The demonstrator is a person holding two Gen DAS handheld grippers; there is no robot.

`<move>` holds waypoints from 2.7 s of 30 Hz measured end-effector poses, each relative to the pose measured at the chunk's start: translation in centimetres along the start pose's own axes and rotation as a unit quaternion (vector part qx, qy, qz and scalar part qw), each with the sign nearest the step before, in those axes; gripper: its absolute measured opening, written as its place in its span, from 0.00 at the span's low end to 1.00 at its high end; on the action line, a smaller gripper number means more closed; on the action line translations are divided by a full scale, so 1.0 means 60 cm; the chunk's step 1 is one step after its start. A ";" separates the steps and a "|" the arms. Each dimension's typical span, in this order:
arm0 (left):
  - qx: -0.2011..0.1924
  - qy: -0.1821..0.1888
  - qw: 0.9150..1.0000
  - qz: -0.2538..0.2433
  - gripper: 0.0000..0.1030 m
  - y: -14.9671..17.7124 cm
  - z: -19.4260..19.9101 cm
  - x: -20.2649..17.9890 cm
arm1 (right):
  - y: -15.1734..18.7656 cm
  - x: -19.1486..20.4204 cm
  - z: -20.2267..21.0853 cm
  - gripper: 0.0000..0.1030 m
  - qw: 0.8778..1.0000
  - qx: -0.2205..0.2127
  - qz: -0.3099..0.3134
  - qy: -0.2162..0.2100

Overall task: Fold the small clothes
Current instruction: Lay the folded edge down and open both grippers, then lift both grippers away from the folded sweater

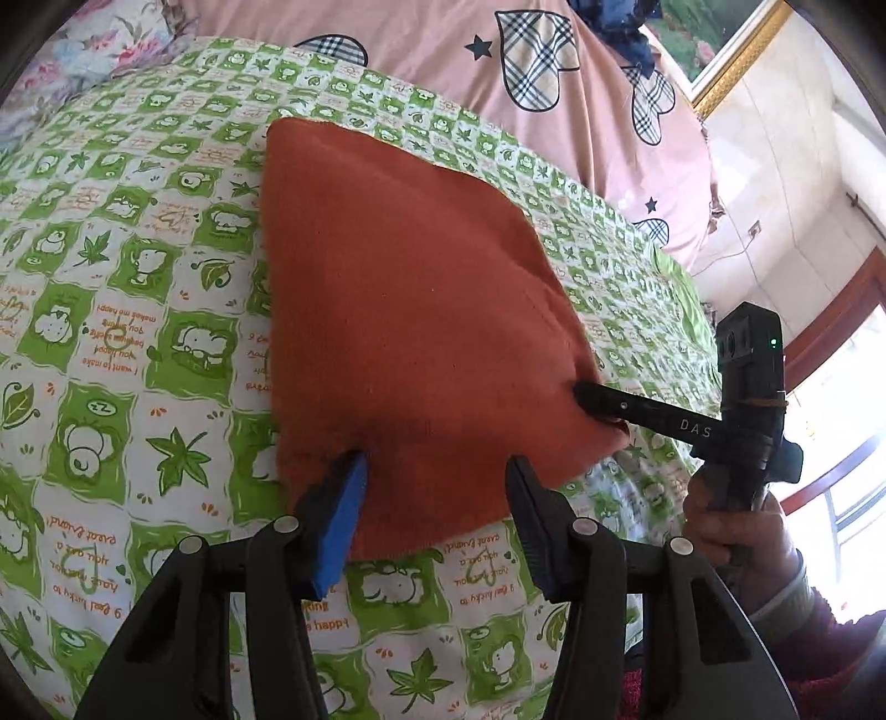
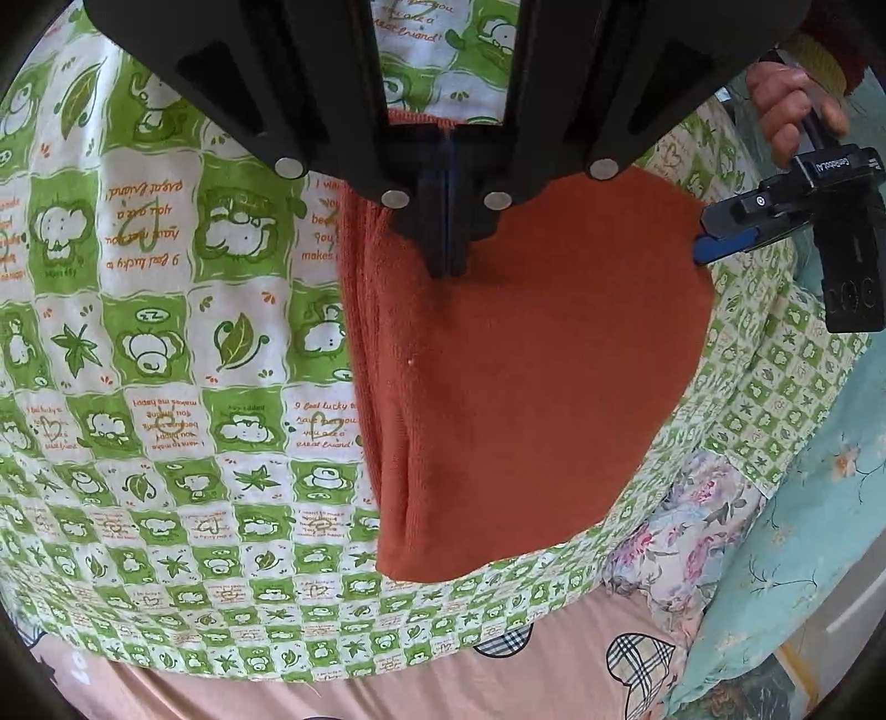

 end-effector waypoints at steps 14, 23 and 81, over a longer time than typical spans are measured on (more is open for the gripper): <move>0.007 -0.039 0.999 -0.010 0.51 0.006 0.000 -0.004 | 0.013 -0.014 0.020 0.01 1.000 0.001 -0.012 0.011; 0.019 -0.057 0.998 -0.018 0.60 0.026 0.001 -0.009 | 0.037 -0.022 0.035 0.03 1.000 0.011 -0.012 0.026; 0.004 -0.316 0.945 -0.080 0.99 -0.040 0.082 -0.018 | 0.045 0.061 0.103 0.78 0.999 -0.002 0.052 -0.012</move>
Point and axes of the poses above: each gripper's, at about its wrist camera, not at the fingertips, and z roughly against the way its jaws point, x to its left, y to its underside, the point moved 5 cm from there along -z, roughly the way its jaws point, and after that the axes turned 8 degrees about -z, right-handed, at the moved point
